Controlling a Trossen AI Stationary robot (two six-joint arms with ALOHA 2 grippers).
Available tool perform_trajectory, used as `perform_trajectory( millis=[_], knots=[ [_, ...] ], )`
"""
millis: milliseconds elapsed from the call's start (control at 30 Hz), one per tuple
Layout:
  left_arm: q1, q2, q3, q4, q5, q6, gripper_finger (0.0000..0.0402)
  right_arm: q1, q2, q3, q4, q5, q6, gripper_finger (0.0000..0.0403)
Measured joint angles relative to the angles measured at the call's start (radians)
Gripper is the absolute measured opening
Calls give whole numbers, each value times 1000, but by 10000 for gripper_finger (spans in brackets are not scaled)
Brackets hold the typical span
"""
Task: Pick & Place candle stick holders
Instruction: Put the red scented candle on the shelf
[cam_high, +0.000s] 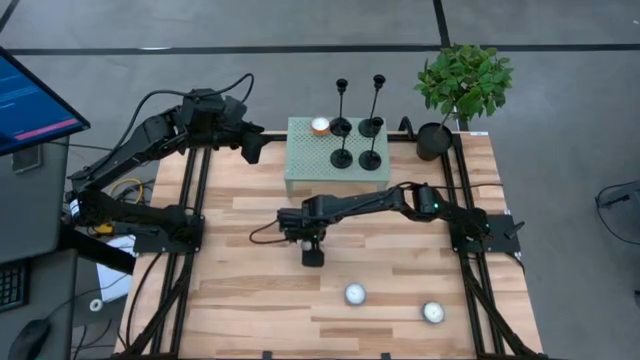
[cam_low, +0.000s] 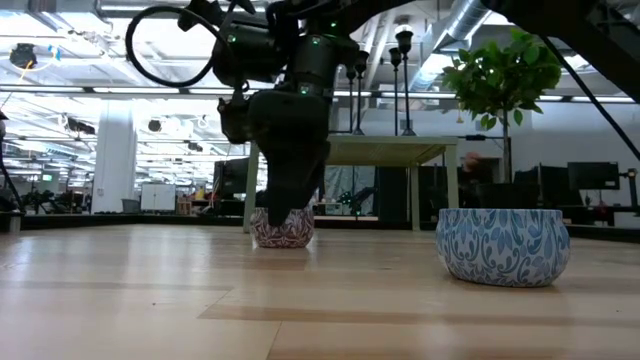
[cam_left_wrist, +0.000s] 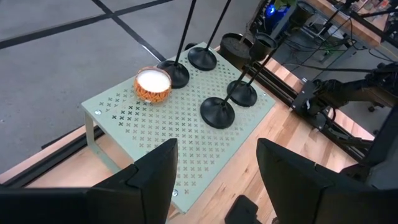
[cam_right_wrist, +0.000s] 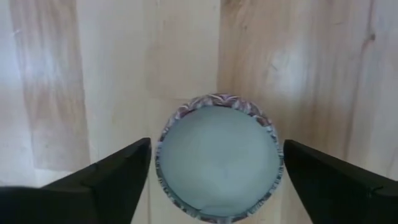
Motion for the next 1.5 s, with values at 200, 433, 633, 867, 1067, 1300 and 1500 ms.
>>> perform_trajectory(
  millis=[200, 433, 633, 867, 1067, 1300, 1500],
  knots=[
    [0, 0, 0, -1, 6, 8, 220, -1, -13, 0, -35, 1, 29, 376],
    [0, 0, 0, -62, 19, 31, 220, -1, -152, 27, -143, 95, 38, 376],
    [-27, 0, -7, -137, 53, 34, 222, 28, -347, 28, -312, 230, 103, 376],
    [-183, 19, -121, -135, 74, 22, 241, 99, -604, -31, -520, 477, 274, 376],
    [-347, 86, -216, -123, 74, -25, 249, 151, -830, -103, -545, 544, 447, 376],
    [-563, 195, -297, -2, 4, -10, 249, 321, -1107, -234, -515, 773, 563, 376],
    [-648, 270, -332, 198, -26, 60, 249, 536, -1354, -436, -405, 987, 656, 376]
  ],
)
